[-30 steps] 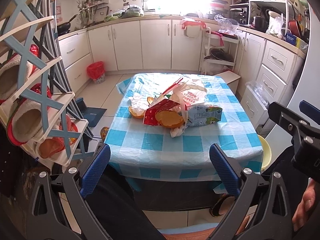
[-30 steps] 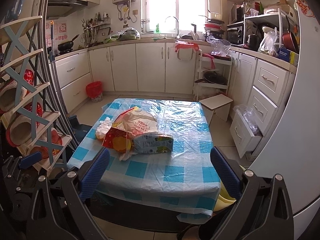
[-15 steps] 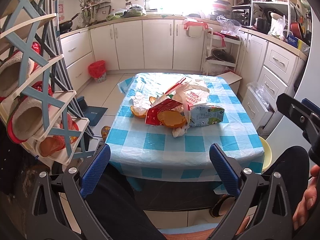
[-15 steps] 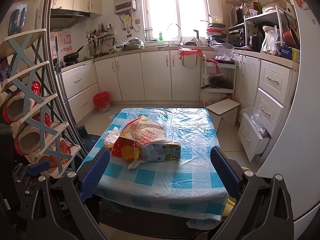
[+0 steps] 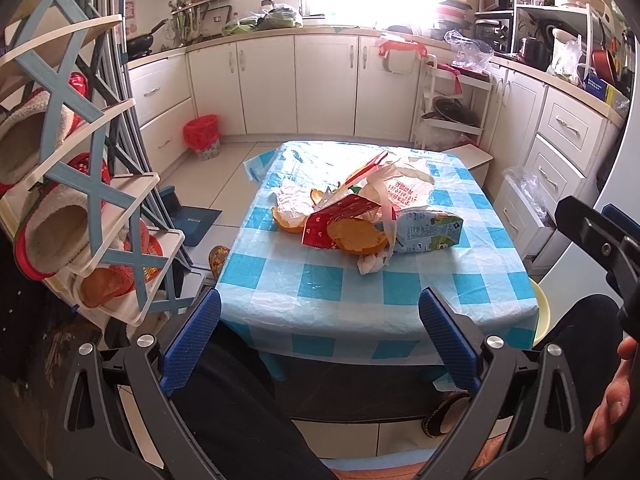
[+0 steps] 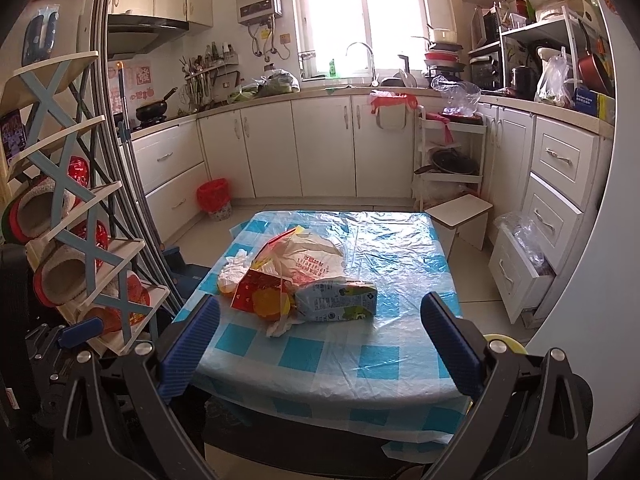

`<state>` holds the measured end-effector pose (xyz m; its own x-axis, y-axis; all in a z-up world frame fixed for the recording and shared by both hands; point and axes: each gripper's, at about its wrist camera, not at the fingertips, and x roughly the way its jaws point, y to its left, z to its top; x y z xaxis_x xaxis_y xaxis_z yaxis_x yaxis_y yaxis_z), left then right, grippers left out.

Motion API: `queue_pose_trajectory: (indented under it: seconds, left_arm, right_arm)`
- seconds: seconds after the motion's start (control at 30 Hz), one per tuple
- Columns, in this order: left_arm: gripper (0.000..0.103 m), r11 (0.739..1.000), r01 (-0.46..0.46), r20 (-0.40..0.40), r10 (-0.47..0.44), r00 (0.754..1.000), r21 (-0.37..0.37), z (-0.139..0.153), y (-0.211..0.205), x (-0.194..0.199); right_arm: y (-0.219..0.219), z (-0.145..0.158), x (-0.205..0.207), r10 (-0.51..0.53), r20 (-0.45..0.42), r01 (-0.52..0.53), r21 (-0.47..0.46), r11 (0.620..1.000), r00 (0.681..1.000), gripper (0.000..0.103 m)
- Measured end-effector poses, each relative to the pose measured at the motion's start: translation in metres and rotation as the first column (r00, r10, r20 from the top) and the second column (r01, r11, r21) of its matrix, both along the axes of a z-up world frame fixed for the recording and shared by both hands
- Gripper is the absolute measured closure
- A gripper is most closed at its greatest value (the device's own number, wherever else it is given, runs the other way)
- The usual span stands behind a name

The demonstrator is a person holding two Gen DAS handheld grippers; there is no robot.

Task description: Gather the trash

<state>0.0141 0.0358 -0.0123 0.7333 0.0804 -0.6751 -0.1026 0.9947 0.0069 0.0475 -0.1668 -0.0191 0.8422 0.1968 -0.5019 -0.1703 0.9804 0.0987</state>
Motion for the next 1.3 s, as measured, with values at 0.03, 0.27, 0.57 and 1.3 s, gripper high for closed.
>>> queue_pose_trajectory:
  seconds: [0.03, 0.27, 0.57, 1.3]
  left_arm:
    - [0.008, 1.000, 0.000, -0.001, 0.000, 1.000, -0.001, -0.001, 0.000, 0.001]
    - [0.008, 1.000, -0.004, -0.016, 0.004, 1.000, -0.005, -0.008, 0.002, 0.009]
    - [0.008, 1.000, 0.000, -0.027, 0.000, 1.000, -0.004, -0.016, 0.002, 0.022]
    - [0.008, 1.000, -0.001, -0.062, 0.001, 0.998, 0.004, -0.030, 0.000, 0.047]
  right_arm:
    - [0.000, -0.001, 0.001, 0.001, -0.001, -0.001, 0.001, 1.000, 1.000, 0.006]
    - [0.001, -0.006, 0.011, 0.005, -0.017, -0.006, -0.007, 1.000, 1.000, 0.006]
    - [0.001, -0.014, 0.028, 0.006, -0.035, -0.007, -0.025, 1.000, 0.999, 0.006]
    - [0.008, -0.030, 0.055, 0.092, -0.046, -0.095, -0.063, 0.993, 0.995, 0.007]
